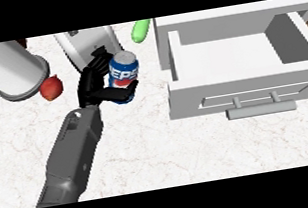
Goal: Pick up the can, place it into the drawer and close the drawer
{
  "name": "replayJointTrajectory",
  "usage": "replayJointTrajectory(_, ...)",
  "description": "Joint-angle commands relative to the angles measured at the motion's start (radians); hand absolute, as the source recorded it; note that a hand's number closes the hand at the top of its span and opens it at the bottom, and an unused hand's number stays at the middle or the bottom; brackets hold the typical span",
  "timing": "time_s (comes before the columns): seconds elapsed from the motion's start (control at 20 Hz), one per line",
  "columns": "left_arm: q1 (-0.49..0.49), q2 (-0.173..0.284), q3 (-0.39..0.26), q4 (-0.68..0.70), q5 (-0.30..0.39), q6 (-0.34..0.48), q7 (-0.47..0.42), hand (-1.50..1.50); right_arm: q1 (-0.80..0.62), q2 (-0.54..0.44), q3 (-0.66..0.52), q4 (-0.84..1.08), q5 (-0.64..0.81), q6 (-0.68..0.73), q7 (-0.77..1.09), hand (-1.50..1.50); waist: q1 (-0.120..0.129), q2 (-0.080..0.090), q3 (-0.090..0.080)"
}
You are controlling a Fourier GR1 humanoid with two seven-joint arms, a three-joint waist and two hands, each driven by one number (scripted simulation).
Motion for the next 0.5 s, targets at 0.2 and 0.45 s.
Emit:
replayJointTrajectory(0.2, -0.099, -0.007, -0.148, -0.263, 0.091, 0.100, 0.309, 1.50, 0.036, -0.012, -0.056, -0.035, -0.057, 0.017, -0.002, -1.50, -0.002, -0.001, 0.000)
replayJointTrajectory(0.45, -0.190, -0.007, -0.242, -0.367, 0.132, 0.233, 0.456, 1.50, -0.007, -0.025, -0.042, 0.006, -0.042, 0.021, -0.005, -1.50, -0.008, 0.002, 0.000)
